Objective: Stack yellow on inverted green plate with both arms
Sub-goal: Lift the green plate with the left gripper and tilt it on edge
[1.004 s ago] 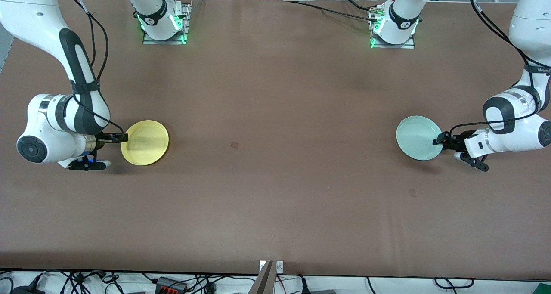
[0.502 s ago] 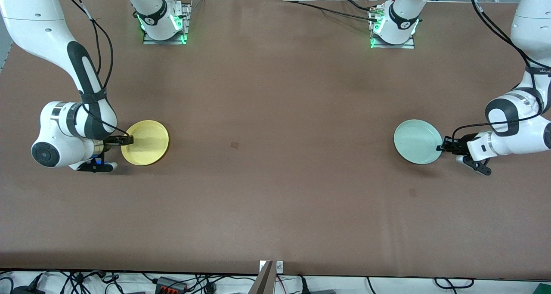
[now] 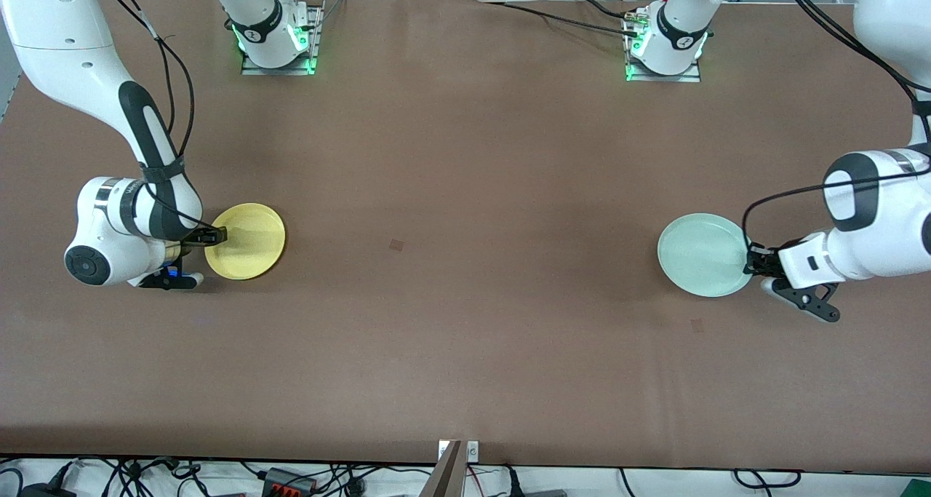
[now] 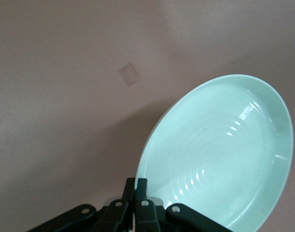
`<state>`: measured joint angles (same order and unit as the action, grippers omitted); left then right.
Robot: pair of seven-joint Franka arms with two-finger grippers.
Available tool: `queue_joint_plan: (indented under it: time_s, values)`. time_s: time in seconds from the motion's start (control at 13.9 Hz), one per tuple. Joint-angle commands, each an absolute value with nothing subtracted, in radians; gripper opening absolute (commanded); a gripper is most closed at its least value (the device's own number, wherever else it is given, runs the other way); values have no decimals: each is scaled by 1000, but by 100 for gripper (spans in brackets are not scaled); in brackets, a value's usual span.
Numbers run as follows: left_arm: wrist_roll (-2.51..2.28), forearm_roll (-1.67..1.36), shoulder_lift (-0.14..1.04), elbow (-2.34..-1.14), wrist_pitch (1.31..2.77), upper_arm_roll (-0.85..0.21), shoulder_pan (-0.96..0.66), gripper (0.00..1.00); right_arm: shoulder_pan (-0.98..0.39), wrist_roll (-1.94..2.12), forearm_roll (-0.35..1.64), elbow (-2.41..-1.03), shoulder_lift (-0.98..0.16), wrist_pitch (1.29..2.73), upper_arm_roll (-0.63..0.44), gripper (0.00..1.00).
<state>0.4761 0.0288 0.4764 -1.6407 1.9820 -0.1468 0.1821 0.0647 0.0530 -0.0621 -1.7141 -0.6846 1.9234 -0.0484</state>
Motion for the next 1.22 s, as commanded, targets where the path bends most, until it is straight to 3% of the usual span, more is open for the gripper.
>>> queue_joint_plan:
  time_s: [0.0,0.22,0.57,1.15]
  values:
    - [324,171,477,-1556,1889,-138,86,1,80,72,-55,-1709,-683,1913,-34,43]
    - [145,332,477,-1494,1810,-138,-46,1,80,80,-57,-1709,-683,1911,-32,28]
    - [-242,630,482,-1489,1648,-138,-320,1,78,92,-57,-1707,-681,1905,-29,0]
    - [-749,991,639,-1489,1347,-135,-742,1,80,186,-57,-1649,-635,1831,-28,0]
